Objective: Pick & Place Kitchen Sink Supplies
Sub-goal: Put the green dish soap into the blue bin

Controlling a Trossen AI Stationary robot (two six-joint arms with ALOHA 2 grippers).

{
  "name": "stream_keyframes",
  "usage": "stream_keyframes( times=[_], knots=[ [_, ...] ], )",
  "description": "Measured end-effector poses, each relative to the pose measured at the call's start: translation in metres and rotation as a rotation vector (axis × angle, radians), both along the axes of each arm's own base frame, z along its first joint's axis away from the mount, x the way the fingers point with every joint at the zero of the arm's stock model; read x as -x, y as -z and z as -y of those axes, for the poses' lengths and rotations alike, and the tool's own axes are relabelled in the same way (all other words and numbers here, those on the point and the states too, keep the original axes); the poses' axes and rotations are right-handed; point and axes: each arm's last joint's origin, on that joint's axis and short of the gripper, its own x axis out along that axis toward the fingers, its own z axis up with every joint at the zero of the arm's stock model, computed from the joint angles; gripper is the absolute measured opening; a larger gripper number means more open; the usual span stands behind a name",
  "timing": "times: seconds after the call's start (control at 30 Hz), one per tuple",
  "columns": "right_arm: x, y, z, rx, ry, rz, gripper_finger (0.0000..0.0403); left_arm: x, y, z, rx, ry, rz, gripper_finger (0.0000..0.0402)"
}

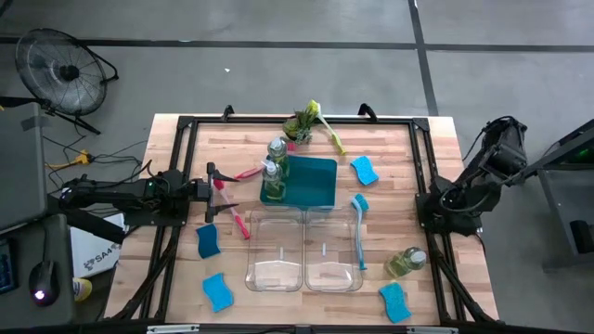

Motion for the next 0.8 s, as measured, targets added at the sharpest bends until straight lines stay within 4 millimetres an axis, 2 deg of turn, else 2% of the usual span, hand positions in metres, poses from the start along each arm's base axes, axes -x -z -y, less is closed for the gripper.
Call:
stream_keyframes(
  times=[0.17, 0.3, 0.57, 0.7, 0.8],
  knots=[
    [0.007, 0.011, -0.006, -0.106, -0.099, -0.134, 0.0375, 0.0, 0.0, 0.0, 0.0, 0.0, 0.0, 0.0344],
    [0.015, 0.018, -0.01, -0.107, -0.247, -0.142, 0.0375, 0.0, 0.0, 0.0, 0.0, 0.0, 0.0, 0.0344],
    [0.027, 0.04, -0.029, -0.093, -0.502, -0.03, 0.0375, 0.0, 0.0, 0.0, 0.0, 0.0, 0.0, 0.0344],
    [0.026, 0.052, -0.041, -0.116, -0.544, 0.042, 0.0375, 0.0, 0.0, 0.0, 0.0, 0.0, 0.0, 0.0344],
    [0.023, 0.056, -0.047, -0.132, -0.515, 0.126, 0.0375, 0.0, 0.0, 0.0, 0.0, 0.0, 0.0, 0.0344]
  ],
)
